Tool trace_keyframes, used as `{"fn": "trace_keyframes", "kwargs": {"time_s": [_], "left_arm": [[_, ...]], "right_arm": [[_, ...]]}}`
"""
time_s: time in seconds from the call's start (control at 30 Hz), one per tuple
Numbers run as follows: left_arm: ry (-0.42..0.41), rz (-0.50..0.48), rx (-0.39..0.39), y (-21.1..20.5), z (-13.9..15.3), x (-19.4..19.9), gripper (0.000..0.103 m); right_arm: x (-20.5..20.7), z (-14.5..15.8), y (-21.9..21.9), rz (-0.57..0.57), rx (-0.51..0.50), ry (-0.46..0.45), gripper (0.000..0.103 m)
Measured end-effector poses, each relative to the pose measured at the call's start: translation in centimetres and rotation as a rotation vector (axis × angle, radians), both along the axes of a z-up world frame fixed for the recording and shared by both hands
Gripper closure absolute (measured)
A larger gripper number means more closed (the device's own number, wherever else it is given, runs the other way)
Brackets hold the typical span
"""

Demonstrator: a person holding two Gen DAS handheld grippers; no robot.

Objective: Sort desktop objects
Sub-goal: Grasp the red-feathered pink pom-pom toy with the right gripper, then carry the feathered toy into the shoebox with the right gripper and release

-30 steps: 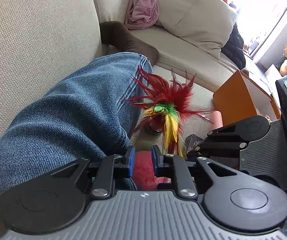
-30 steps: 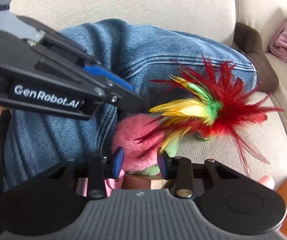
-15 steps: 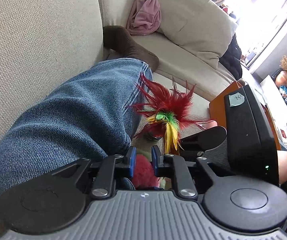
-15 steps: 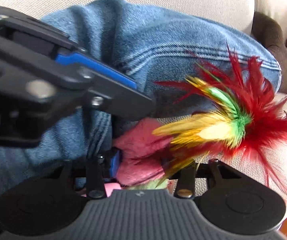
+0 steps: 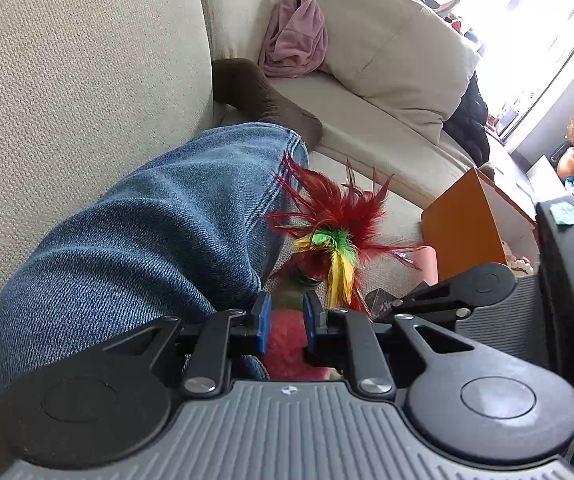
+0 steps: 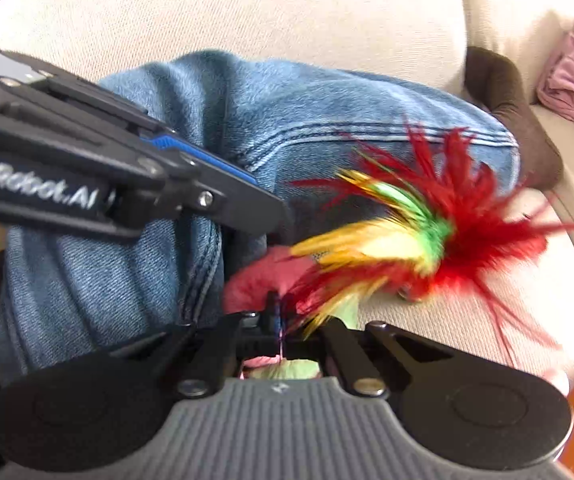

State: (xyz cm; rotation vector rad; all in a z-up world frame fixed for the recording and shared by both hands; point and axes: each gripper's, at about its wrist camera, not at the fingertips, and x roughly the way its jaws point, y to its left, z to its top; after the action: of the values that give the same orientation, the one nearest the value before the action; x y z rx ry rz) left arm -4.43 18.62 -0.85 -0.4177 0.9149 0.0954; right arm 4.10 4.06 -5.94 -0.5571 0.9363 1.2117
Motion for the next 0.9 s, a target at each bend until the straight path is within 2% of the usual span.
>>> {"fn": "trace_keyframes", "kwargs": {"time_s": [0.2, 0.27, 0.3, 0.4, 0.43, 0.5, 0.6, 0.73, 0.9], "left_arm": [[-0.013, -0.015, 0.04, -0.8, 0.5, 0.4, 0.081], [-0.008, -0.034, 0.044, -1.4, 0.3, 0.8, 0.077], [-0.006, -0.041, 0.043, -1.7, 0.1, 1.1, 0.074], [-0.003, -0.062, 0.078, -2.8, -0.2, 1.9, 0.064], [-0.006, -0.07, 0.091, -3.3, -0.3, 2.3, 0.051], [-0.011, -0.092, 0.109, -4.1, -0.6, 3.2, 0.043], [-0.003, -0.129, 0.145, -5.3, -1.1, 4.9, 0.042], [0.027, -0.128, 0.203, -6.3, -2.1, 7.7, 0.04], [0.056, -0.083, 0.253, -7.0, -3.3, 10.6, 0.04]], "right_arm": [[-2.5, 3.2, -4.4, -0.063, 0.076, -0.038, 0.103], [-3.0, 4.4, -6.3, -0.089, 0.1, -0.051, 0.103], [-1.6, 5.0, -6.4, -0.105, 0.115, -0.056, 0.103], [-1.2, 6.7, -8.2, -0.162, 0.162, -0.088, 0.103], [-1.0, 7.5, -9.2, -0.184, 0.18, -0.097, 0.103], [-0.4, 9.2, -11.2, -0.227, 0.213, -0.123, 0.103], [0.8, 10.7, -12.9, -0.302, 0.256, -0.184, 0.103], [1.5, 12.6, -16.1, -0.4, 0.307, -0.248, 0.103], [2.7, 13.0, -19.2, -0.516, 0.315, -0.291, 0.103]]}}
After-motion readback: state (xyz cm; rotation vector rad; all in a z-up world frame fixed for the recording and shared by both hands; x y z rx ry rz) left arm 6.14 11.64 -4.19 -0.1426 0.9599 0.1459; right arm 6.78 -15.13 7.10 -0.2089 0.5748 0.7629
